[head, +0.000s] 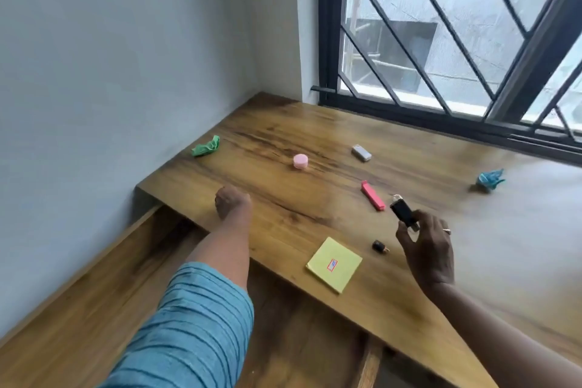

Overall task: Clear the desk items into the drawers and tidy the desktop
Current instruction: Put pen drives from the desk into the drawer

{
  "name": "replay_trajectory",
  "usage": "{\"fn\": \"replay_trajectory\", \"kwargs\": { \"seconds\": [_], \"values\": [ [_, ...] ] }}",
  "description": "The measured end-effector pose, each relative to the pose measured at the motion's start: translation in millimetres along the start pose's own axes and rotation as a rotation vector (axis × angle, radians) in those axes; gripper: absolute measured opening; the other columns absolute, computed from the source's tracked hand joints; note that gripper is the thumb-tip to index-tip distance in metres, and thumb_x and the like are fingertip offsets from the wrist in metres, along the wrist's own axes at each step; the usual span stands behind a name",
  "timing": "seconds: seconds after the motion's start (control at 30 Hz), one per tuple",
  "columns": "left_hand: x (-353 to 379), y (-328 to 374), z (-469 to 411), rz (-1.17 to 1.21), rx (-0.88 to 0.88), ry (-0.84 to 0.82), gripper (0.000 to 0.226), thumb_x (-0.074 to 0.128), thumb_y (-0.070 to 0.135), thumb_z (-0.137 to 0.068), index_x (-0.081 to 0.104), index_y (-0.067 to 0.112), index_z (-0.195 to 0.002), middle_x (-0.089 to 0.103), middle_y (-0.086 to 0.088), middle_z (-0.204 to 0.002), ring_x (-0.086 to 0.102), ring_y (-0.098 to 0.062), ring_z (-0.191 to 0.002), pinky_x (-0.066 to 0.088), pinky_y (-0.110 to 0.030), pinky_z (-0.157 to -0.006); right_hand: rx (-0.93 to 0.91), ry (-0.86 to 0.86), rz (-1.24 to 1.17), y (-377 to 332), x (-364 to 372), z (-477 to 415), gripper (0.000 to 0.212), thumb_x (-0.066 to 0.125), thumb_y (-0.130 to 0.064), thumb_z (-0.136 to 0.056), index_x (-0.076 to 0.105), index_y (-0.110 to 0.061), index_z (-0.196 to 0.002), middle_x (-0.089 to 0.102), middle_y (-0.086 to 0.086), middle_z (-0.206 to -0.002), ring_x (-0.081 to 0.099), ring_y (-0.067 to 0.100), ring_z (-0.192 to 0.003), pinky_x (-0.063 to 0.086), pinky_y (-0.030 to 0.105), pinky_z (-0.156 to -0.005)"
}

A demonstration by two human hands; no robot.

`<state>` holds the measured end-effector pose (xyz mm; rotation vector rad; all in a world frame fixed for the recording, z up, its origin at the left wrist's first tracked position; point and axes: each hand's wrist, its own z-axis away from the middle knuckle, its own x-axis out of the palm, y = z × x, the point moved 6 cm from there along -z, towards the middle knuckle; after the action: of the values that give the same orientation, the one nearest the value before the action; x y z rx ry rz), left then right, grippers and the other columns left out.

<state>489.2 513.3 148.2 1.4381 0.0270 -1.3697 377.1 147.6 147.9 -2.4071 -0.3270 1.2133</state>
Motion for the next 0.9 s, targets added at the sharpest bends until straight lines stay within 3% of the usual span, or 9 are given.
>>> {"fn": "replay_trajectory", "kwargs": {
  "seconds": [0.1,0.27,0.4,0.57,0.73,0.8,0.9],
  "values": [
    [-8.7,-0.7,1.4,-0.030,0.027,0.028,0.032,0.039,0.003,-0.098,0.054,-0.010,-0.122,0.056,-0.025,-0.126,0.055,-0.037,-0.116,0.047,-0.041,-0.097,0.029,0.031,0.009,-7.2,-15.8,14.4,0.028,0.073,0.003,-0.073,0.057,0.004,-0.096,0.063,0.024,-0.082,0.059,0.041,-0.075,0.051,0.046,-0.063],
    [-29.5,-18.4,30.1,0.043,0.039,-0.021,0.033,0.059,0.017,-0.092,0.059,-0.002,-0.119,0.058,-0.019,-0.124,0.058,-0.032,-0.112,0.053,-0.035,-0.088,0.049,-0.003,0.019,-17.8,-34.3,44.2,0.035,0.073,-0.002,-0.075,0.057,0.004,-0.106,0.065,0.025,-0.088,0.060,0.041,-0.076,0.050,0.045,-0.066],
    [-50.2,-44.2,62.2,0.015,0.115,-0.063,0.040,0.063,0.026,-0.090,0.059,-0.001,-0.119,0.061,-0.017,-0.118,0.060,-0.030,-0.109,0.048,-0.027,-0.077,0.076,-0.023,-0.019,-36.2,-53.4,78.0,0.041,0.072,-0.004,-0.077,0.057,0.002,-0.115,0.065,0.025,-0.093,0.061,0.041,-0.079,0.050,0.041,-0.066],
    [-93.0,-94.1,102.5,-0.115,0.185,-0.079,0.040,0.070,0.026,-0.084,0.062,0.000,-0.114,0.064,-0.016,-0.117,0.064,-0.029,-0.106,0.055,-0.034,-0.084,0.095,-0.049,-0.065,-72.1,-83.7,135.6,0.049,0.069,-0.004,-0.079,0.054,-0.001,-0.126,0.064,0.026,-0.103,0.061,0.043,-0.084,0.049,0.040,-0.069],
    [-124.6,-168.3,127.7,-0.241,0.190,-0.173,0.036,0.078,0.028,-0.073,0.070,0.007,-0.101,0.072,-0.010,-0.102,0.069,-0.024,-0.093,0.053,-0.030,-0.070,0.206,-0.238,-0.175,-118.7,-81.2,199.3,0.056,0.058,-0.014,-0.089,0.041,-0.021,-0.141,0.054,0.019,-0.118,0.052,0.039,-0.104,0.045,0.037,-0.080],
    [-135.8,-200.2,142.1,-0.268,0.187,-0.225,0.029,0.077,0.025,-0.074,0.069,0.011,-0.099,0.073,-0.009,-0.098,0.070,-0.020,-0.088,0.049,-0.027,-0.063,0.157,-0.360,-0.190,-147.3,-70.1,222.6,0.057,0.053,-0.016,-0.091,0.036,-0.030,-0.144,0.049,0.015,-0.116,0.049,0.034,-0.105,0.046,0.037,-0.082],
    [-145.7,-249.0,154.7,-0.336,0.147,-0.297,0.024,0.078,0.022,-0.075,0.070,0.012,-0.096,0.074,-0.008,-0.091,0.071,-0.017,-0.081,0.051,-0.026,-0.067,0.065,-0.524,-0.199,-190.0,-52.7,257.9,0.056,0.050,-0.021,-0.094,0.031,-0.034,-0.145,0.042,0.009,-0.115,0.046,0.025,-0.101,0.045,0.030,-0.079]
  ]
}}
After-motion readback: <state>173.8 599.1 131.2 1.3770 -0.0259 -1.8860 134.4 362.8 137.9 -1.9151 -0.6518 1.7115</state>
